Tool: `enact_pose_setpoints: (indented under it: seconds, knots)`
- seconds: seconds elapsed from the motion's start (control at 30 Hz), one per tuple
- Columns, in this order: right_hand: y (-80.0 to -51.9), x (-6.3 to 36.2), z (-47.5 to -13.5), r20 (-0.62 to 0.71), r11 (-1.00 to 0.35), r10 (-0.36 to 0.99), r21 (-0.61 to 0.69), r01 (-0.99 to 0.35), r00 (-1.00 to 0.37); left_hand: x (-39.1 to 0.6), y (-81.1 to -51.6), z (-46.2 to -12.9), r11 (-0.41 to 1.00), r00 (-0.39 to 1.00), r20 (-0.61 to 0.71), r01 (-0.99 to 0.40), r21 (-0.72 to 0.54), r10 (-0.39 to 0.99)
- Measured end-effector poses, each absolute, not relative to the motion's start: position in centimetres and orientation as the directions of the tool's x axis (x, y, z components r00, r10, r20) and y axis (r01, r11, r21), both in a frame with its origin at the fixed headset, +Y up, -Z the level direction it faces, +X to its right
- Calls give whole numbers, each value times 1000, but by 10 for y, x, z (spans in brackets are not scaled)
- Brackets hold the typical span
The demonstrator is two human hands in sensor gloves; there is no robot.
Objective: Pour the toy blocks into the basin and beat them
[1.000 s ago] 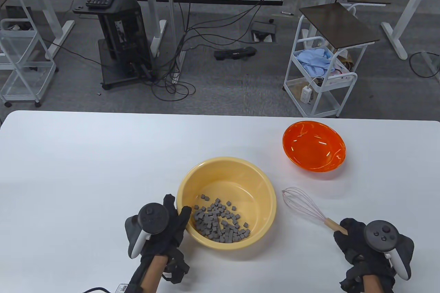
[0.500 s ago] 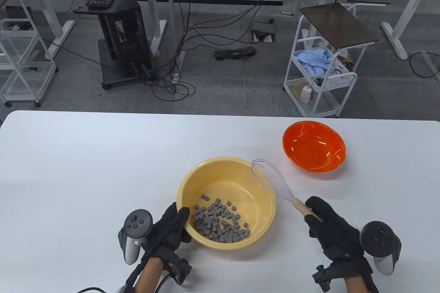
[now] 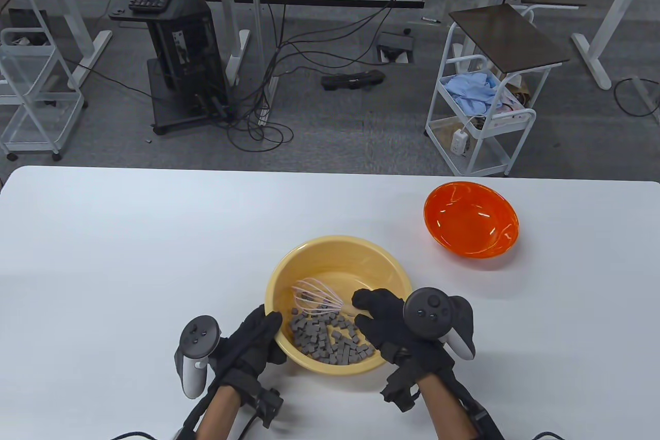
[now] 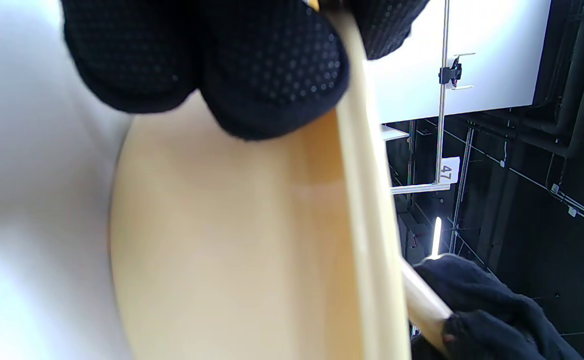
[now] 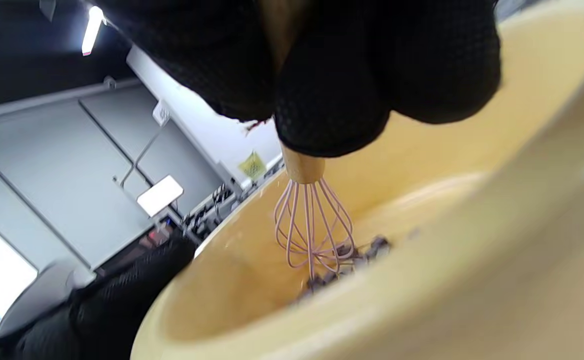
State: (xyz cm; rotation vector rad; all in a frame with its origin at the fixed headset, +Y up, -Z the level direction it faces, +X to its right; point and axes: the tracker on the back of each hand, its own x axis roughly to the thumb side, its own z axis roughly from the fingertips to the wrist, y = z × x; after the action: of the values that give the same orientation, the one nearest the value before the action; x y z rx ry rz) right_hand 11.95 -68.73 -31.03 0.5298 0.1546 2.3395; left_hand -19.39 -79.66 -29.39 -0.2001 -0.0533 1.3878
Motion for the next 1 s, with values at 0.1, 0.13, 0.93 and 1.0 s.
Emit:
enact_pose_setpoints:
  seconds: [0.1,0.13,0.93,1.0]
  knots:
    - [-689,122,-312,294,-688,725,333,-644,-623,-194,-797,-294,174,188,-78,-972,-156,979]
    - [-686,124,-312,283,-675,737,366,-641,-614,-194,-797,-293,179,192,-77,-973,-145,978]
    - [-628,148,-283,132,-903,424,140,-406,-896,-190,-784,-289,403,402,23,-915,-35,915]
    - [-633,143,-283,141,-907,419,109,-407,-897,-190,-783,-289,411,410,30,-911,-39,912]
